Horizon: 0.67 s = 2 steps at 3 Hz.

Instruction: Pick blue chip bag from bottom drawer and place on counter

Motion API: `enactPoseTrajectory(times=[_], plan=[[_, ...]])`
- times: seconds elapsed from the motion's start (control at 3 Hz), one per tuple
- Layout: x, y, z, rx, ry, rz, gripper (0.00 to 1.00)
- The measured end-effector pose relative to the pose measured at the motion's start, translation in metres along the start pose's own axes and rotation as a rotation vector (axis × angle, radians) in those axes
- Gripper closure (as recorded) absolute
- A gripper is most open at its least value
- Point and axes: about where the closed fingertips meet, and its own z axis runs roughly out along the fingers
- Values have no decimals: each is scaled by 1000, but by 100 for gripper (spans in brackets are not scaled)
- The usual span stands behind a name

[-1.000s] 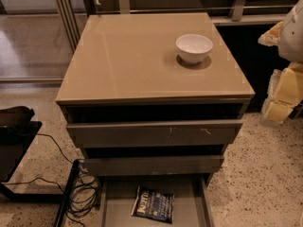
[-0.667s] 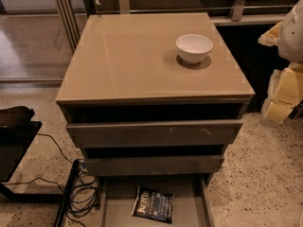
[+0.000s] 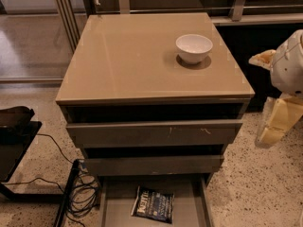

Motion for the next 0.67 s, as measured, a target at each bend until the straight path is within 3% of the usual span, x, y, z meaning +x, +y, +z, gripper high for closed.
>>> enactPoseTrajectory(times=[0.67], plan=[[28,40,99,-36,-181,-54,0]])
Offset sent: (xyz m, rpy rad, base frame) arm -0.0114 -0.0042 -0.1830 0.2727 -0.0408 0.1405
